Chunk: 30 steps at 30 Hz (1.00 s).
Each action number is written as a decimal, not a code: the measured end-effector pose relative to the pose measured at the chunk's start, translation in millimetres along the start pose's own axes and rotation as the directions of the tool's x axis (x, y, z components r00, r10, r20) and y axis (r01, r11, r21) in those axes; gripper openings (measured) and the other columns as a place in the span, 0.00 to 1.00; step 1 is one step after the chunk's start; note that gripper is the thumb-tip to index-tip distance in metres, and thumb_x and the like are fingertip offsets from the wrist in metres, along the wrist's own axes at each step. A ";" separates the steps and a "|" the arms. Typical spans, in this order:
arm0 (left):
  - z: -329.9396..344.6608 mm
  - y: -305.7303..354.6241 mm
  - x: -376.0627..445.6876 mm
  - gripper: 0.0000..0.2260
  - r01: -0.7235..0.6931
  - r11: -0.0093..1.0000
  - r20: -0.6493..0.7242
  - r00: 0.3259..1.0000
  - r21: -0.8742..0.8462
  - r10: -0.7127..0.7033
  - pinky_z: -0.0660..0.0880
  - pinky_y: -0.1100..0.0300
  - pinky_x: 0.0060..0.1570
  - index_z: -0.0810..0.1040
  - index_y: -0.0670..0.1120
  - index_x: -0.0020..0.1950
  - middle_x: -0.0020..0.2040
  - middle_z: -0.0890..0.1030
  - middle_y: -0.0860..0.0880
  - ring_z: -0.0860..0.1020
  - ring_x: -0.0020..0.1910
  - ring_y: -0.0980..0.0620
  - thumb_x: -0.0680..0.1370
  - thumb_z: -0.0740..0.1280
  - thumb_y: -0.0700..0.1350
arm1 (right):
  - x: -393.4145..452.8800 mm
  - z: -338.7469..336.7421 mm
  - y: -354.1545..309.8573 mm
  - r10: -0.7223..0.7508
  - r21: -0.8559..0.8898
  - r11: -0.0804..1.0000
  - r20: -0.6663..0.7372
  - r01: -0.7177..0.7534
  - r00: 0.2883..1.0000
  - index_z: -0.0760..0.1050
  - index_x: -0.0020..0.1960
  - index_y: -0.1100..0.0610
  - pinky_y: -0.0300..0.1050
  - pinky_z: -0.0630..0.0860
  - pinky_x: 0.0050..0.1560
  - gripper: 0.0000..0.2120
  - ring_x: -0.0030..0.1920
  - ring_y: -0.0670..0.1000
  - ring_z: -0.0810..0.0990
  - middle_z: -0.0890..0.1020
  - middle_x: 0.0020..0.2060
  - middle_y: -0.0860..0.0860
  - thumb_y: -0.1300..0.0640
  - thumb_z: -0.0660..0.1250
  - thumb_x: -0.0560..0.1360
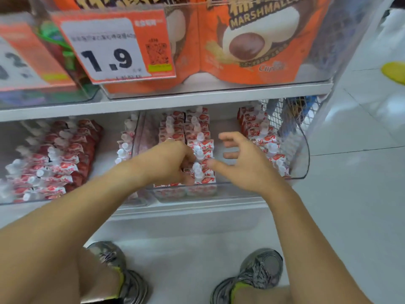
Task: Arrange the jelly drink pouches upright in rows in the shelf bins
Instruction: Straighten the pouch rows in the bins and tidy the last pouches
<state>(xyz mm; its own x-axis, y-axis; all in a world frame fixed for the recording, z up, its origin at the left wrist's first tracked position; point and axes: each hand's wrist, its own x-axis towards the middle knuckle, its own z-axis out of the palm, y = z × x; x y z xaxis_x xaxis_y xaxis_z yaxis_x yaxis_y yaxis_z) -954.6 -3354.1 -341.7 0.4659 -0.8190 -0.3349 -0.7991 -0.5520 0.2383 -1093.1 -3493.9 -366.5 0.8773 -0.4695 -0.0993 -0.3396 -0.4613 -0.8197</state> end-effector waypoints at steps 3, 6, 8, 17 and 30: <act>-0.1 -7.2 4.9 0.14 -0.036 0.996 0.012 0.999 -0.080 0.037 0.76 0.62 0.45 0.83 0.52 0.52 0.45 0.84 0.54 0.80 0.42 0.56 0.68 0.77 0.52 | 20.4 1.3 1.1 0.110 -0.124 0.989 0.249 -0.080 0.962 0.56 0.76 0.42 0.49 0.72 0.65 0.47 0.67 0.51 0.73 0.66 0.74 0.48 0.36 0.76 0.65; 6.3 -12.2 10.4 0.10 -0.080 0.992 -0.041 0.996 -0.099 0.076 0.75 0.62 0.40 0.85 0.51 0.48 0.41 0.84 0.54 0.80 0.38 0.56 0.70 0.76 0.51 | 30.0 0.7 4.7 0.115 -0.152 0.986 0.369 -0.062 0.922 0.54 0.77 0.39 0.43 0.69 0.64 0.48 0.71 0.49 0.70 0.63 0.76 0.45 0.41 0.78 0.65; 14.0 -9.8 14.2 0.06 -0.128 0.988 -0.087 0.989 -0.082 0.121 0.75 0.59 0.38 0.85 0.49 0.44 0.36 0.83 0.51 0.79 0.34 0.54 0.71 0.74 0.50 | 36.9 0.4 8.8 0.115 -0.109 0.991 0.396 -0.078 0.911 0.62 0.74 0.36 0.46 0.69 0.67 0.45 0.72 0.47 0.68 0.68 0.73 0.45 0.44 0.80 0.63; 27.6 7.4 15.9 0.08 -0.065 0.977 -0.161 0.986 -0.204 0.032 0.63 0.69 0.34 0.84 0.47 0.44 0.37 0.81 0.51 0.73 0.36 0.54 0.73 0.72 0.51 | 52.6 -13.6 20.0 0.105 -0.053 0.994 0.489 -0.091 0.866 0.70 0.64 0.32 0.53 0.76 0.63 0.38 0.56 0.48 0.80 0.77 0.62 0.43 0.48 0.84 0.59; 21.9 18.9 19.7 0.25 0.251 0.665 0.075 0.957 -0.703 -0.281 0.69 0.58 0.59 0.66 0.48 0.70 0.60 0.75 0.53 0.73 0.59 0.52 0.78 0.61 0.61 | 59.5 -20.4 22.2 0.168 0.044 0.976 0.484 -0.215 0.859 0.52 0.78 0.42 0.53 0.69 0.70 0.71 0.73 0.51 0.66 0.61 0.76 0.45 0.37 0.82 0.41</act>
<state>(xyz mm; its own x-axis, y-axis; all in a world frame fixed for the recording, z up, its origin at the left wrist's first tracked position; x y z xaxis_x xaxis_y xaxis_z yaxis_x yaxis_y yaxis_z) -968.9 -3377.2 -363.8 0.6417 -0.6167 -0.4559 -0.1475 -0.6826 0.7158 -1055.3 -3547.4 -379.1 0.8608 -0.1164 -0.4955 -0.5051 -0.3164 -0.8030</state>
